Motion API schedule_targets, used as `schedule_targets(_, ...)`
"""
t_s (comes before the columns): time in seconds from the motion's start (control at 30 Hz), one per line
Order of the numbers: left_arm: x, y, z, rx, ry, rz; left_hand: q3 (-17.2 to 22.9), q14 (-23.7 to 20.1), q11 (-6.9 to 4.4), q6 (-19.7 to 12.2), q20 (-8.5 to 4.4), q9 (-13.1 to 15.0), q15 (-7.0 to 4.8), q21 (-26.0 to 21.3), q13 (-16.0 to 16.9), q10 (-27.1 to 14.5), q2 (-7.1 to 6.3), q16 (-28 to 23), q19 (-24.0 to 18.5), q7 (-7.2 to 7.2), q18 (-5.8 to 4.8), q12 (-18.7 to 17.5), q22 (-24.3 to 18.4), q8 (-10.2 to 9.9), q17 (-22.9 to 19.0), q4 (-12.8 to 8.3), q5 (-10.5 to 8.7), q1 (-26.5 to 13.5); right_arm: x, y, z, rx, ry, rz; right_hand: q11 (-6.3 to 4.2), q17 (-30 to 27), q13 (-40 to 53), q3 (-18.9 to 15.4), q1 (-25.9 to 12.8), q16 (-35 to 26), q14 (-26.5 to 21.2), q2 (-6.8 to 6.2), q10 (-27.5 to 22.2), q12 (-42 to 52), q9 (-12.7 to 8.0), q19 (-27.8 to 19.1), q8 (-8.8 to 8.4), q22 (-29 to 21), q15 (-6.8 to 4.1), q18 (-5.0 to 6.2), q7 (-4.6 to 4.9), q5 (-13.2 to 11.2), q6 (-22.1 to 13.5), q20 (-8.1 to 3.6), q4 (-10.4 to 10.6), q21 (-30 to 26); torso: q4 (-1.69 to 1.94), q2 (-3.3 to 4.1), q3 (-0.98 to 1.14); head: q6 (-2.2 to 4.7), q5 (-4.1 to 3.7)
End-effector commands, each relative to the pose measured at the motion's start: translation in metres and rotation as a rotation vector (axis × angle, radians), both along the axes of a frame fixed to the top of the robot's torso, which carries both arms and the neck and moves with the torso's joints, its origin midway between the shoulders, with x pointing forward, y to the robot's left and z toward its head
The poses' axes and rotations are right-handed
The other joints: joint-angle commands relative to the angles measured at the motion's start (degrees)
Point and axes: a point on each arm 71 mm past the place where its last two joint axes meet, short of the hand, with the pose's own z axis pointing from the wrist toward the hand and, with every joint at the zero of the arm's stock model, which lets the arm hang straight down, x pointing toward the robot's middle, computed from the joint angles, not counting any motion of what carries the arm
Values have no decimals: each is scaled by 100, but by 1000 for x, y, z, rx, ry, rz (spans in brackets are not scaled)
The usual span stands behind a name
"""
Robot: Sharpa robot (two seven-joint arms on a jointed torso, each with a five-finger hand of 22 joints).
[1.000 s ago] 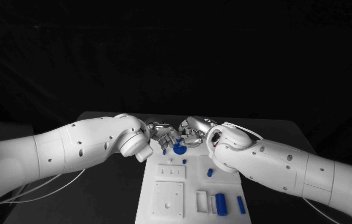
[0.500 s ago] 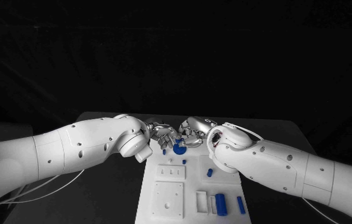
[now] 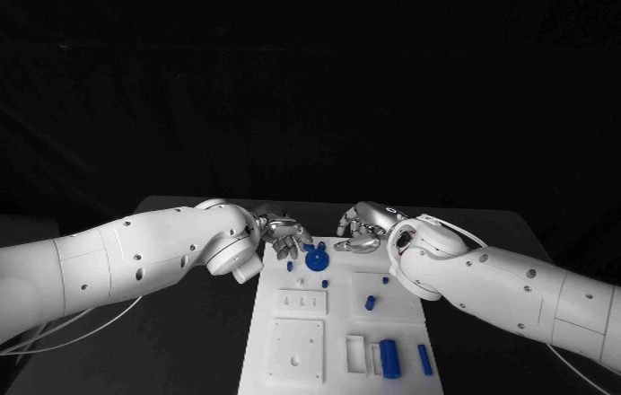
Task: Assemble the parts on the task board
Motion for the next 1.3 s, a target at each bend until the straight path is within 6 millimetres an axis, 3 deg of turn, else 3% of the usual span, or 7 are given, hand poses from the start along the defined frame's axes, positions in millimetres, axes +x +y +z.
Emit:
schedule_targets(0.03,-3,-2,-2,88,-27,-62,25,47,-22,304,-421,21,-13,36,9,38,-8,25,40,-267,-53,19,-11,10,-11,-3,42,62,4,-13,4,105,-39,-29,19,-18,-25,-69,22,-18,-46,-21,-53,6,-4,-50,-22,-5,17,181,112,100,-126,28,21,-45,6,-10,0,-23,4)
schedule_targets(0.23,-7,0,-6,191,-75,-92,13,76,-45,357,-429,67,-23,73,33,89,-28,69,36,-289,-55,42,-25,16,-14,-11,162,50,15,-47,13,222,-83,-122,28,-65,-97,-94,115,-55,-102,10,-99,11,1,-105,-32,-5,28,181,119,272,-117,70,64,-109,15,-7,0,-49,13)
schedule_targets(0.47,-14,-4,-13,295,-111,-140,18,103,-65,395,-444,106,-38,114,50,125,-44,107,41,-307,-50,55,-33,16,-18,-22,255,64,28,-70,26,349,-71,-183,90,-216,-296,-154,190,-241,-401,58,-362,-95,-1,-424,-75,-10,97,174,176,521,-151,244,57,-348,18,-22,1,-107,15)
schedule_targets(0.67,-21,-6,-26,354,-121,-163,21,145,-88,441,-459,151,-52,163,68,169,-69,147,49,-326,-45,70,-42,15,-25,-26,370,76,33,-72,35,404,-75,-195,124,-335,-493,-185,196,-337,-553,148,-478,-163,-3,-577,-109,-4,136,181,208,599,-191,355,51,-499,29,-28,9,-141,5)
schedule_targets(0.93,-28,-7,-47,371,-128,-176,31,178,-105,480,-456,198,-63,140,87,210,-93,178,79,-342,-57,81,-77,8,-38,-29,484,59,35,-70,39,418,-93,-190,130,-378,-563,-183,209,-355,-577,184,-501,-157,4,-600,-106,2,143,181,211,670,-180,383,37,-544,35,-26,6,-219,7)
schedule_targets(1.07,-28,-8,-51,390,-159,-178,33,181,-106,484,-456,204,-65,133,89,214,-98,181,90,-343,-58,81,-81,7,-40,-29,491,57,35,-68,39,422,-90,-186,147,-520,-762,-174,180,-514,-704,206,-597,-246,18,-743,-100,-35,167,181,218,770,-161,463,2,-730,39,-29,-1,-252,9)
schedule_targets(1.3,-34,-11,-65,396,-181,-172,41,215,-126,515,-469,235,-81,118,105,246,-117,207,153,-356,-56,97,-92,8,-44,-31,537,57,35,-63,40,433,-102,-176,163,-768,-1134,-106,255,-828,-721,254,-626,-393,41,-810,-89,-165,196,181,227,765,-141,562,-141,-1047,16,-21,7,-288,-4)
